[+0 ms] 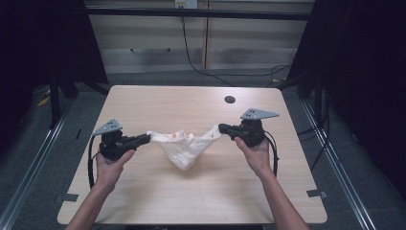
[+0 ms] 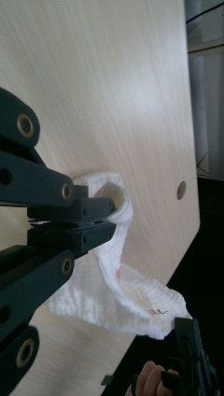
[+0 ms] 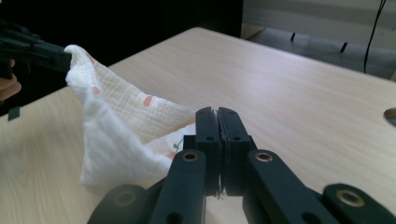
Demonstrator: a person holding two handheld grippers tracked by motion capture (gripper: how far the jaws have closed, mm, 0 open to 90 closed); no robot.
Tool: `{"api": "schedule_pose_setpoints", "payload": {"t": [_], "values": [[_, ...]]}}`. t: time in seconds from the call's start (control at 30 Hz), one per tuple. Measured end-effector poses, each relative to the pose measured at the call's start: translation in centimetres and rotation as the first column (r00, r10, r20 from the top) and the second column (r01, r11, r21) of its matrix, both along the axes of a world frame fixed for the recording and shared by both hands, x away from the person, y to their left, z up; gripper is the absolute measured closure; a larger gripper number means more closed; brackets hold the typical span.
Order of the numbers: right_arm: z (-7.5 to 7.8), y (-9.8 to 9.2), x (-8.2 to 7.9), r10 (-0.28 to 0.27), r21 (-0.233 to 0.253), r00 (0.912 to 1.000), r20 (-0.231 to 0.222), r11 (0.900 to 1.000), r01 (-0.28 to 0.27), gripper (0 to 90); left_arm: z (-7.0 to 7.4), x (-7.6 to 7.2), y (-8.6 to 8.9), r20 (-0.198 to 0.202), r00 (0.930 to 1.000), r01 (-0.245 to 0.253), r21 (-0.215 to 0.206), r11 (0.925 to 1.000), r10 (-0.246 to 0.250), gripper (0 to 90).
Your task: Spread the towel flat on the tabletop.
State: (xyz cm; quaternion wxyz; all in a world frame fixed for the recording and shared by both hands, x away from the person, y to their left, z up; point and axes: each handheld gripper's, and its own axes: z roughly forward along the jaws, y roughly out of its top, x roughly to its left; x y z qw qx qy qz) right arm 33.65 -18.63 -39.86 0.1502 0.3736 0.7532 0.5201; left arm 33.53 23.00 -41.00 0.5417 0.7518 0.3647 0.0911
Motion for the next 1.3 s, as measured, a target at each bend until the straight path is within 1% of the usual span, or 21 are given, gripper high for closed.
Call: {"api": "schedule_pose_setpoints", "payload": {"t": [0.03,0.07,0.1,0.17,0.27,0.43,0.47,0.53,0.67,0.77,0.83,0.87,0.97,1.03,1.07,1.1,1.13,1.2,1.23,1.27,1.3], "values": [[0.5,-0.2,0.1,-0.003,0.009,0.9999,0.01,1.0,0.003,88.0,0.3,0.1,0.1,0.005,1.0,-0.002,0.006,1.0,0.002,88.0],[1.0,-0.4,0.2,-0.009,0.01,0.9998,0.019,1.0,0.009,88.0,0.6,0.2,0.3,0.011,0.9999,-0.001,0.004,1.0,0.001,88.0],[1.5,-0.6,0.3,-0.016,0.008,0.9995,0.028,1.0,0.015,88.0,0.9,0.2,0.5,0.018,0.9998,-0.011,0.008,0.9999,0.011,88.0],[2.6,-1.1,0.5,-0.022,0.012,0.9988,0.044,1.0,0.022,88.0,1.3,0.3,1.0,0.015,0.9995,-0.026,-0.03,0.9992,0.026,88.0],[4.2,-1.6,0.6,-0.026,0.021,0.9973,0.07,0.999,0.024,88.0,2.3,0.3,0.9,0.034,0.999,-0.027,-0.037,0.9989,0.028,88.0],[6.6,-1.6,0.8,-0.024,0.016,0.9931,0.115,1.0,0.023,88.0,4.9,0.9,0.5,0.08,0.9962,-0.031,-0.058,0.9978,0.035,88.1],[7.1,-1.6,0.9,-0.025,0.007,0.992,0.124,1.0,0.025,88.0,5.5,1.1,0.4,0.09,0.9953,-0.03,-0.059,0.9978,0.036,88.1],[8.3,-1.8,1.1,-0.029,-0.004,0.9895,0.142,1.0,0.03,88.0,6.5,1.2,0.4,0.108,0.9933,-0.032,-0.075,0.9966,0.04,88.1],[10.7,-2.2,1.4,-0.039,0.011,0.9838,0.175,0.999,0.037,88.0,8.6,1.7,0.1,0.135,0.9895,-0.039,-0.089,0.9952,0.051,88.1],[12.0,-2.2,1.6,-0.05,0.01,0.98,0.192,0.999,0.049,88.0,9.9,2.3,-0.3,0.155,0.9864,-0.046,-0.067,0.9967,0.056,88.1],[12.5,-2.3,1.8,-0.06,0.029,0.9795,0.192,0.998,0.055,88.0,10.4,3.1,-0.4,0.147,0.9874,-0.049,-0.067,0.9966,0.058,88.1],[12.7,-2.3,1.9,-0.063,0.025,0.9794,0.192,0.998,0.059,88.0,10.6,3.5,-0.5,0.143,0.9876,-0.056,-0.071,0.9959,0.066,88.1],[12.8,-2.5,2.7,-0.076,0.045,0.982,0.173,0.997,0.069,88.0,10.7,4.9,-0.5,0.127,0.9889,-0.069,-0.067,0.9953,0.078,88.1],[12.8,-2.5,3.4,-0.087,0.049,0.9836,0.158,0.996,0.08,88.0,10.9,6.2,-0.5,0.111,0.9907,-0.071,-0.07,0.995,0.079,88.1],[12.8,-2.5,3.8,-0.093,0.05,0.9832,0.157,0.995,0.086,88.0,11.0,6.9,-0.5,0.108,0.9902,-0.081,-0.071,0.9942,0.089,88.1],[12.9,-2.4,4.2,-0.095,0.049,0.9837,0.153,0.995,0.088,88.0,11.0,7.7,-0.5,0.083,0.9916,-0.092,-0.088,0.9919,0.099,88.1],[13.0,-2.3,4.6,-0.098,0.048,0.9835,0.152,0.995,0.092,88.0,11.1,8.3,-0.5,0.074,0.9916,-0.099,-0.095,0.9906,0.106,88.1],[13.2,-2.2,5.3,-0.106,0.047,0.9834,0.147,0.994,0.1,88.0,11.4,9.0,-0.5,0.078,0.9901,-0.108,-0.112,0.9879,0.117,88.1],[13.2,-2.2,5.5,-0.111,0.051,0.9828,0.148,0.993,0.105,88.0,11.5,9.0,-0.5,0.081,0.9896,-0.108,-0.125,0.9863,0.119,88.1],[13.1,-2.2,5.6,-0.116,0.051,0.9822,0.148,0.993,0.109,88.0,11.5,9.0,-0.6,0.09,0.9894,-0.103,-0.122,0.9872,0.114,88.1],[13.0,-2.3,5.6,-0.116,0.055,0.9822,0.147,0.992,0.109,88.0,11.4,8.8,-0.7,0.098,0.9895,-0.096,-0.105,0.9899,0.106,88.1]]}}
